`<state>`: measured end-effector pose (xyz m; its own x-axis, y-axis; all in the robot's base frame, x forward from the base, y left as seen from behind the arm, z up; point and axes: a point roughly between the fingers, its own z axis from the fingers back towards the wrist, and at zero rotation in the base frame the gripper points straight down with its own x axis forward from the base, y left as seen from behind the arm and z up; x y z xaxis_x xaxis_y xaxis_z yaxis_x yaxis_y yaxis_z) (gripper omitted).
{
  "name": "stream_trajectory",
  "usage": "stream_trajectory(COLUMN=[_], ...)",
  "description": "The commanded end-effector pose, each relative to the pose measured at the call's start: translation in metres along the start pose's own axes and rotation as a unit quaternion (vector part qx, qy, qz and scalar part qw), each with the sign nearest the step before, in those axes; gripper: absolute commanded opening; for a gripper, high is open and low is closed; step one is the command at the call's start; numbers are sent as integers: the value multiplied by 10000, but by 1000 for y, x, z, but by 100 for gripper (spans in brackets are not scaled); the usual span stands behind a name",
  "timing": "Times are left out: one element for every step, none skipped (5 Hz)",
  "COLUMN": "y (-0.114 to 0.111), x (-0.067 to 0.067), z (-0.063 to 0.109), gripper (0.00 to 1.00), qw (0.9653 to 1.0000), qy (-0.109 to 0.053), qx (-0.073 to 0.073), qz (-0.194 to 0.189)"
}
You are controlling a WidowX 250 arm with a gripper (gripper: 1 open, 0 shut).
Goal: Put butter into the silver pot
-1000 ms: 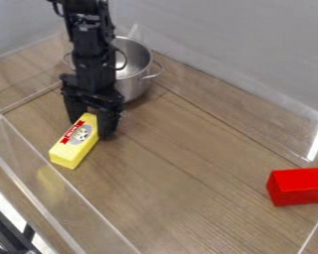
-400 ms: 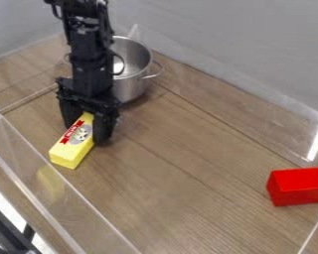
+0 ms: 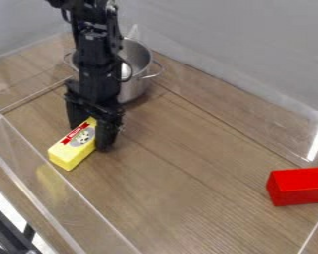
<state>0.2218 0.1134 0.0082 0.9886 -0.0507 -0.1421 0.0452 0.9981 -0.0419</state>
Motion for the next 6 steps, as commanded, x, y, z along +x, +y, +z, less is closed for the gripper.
stream_trajectory(y=[12, 5, -3, 9, 22, 34], x=[-18, -15, -11, -5, 0, 5], z=[6, 1, -4, -7, -9, -11], gripper=[0, 0, 0, 0, 0, 0], qw=[9985, 9996, 10000, 10000, 10000, 9999], qy=[79, 85, 69, 65, 77, 95], qx=[60, 16, -19, -20, -13, -7], qz=[-532, -261, -23, -13, 9, 37])
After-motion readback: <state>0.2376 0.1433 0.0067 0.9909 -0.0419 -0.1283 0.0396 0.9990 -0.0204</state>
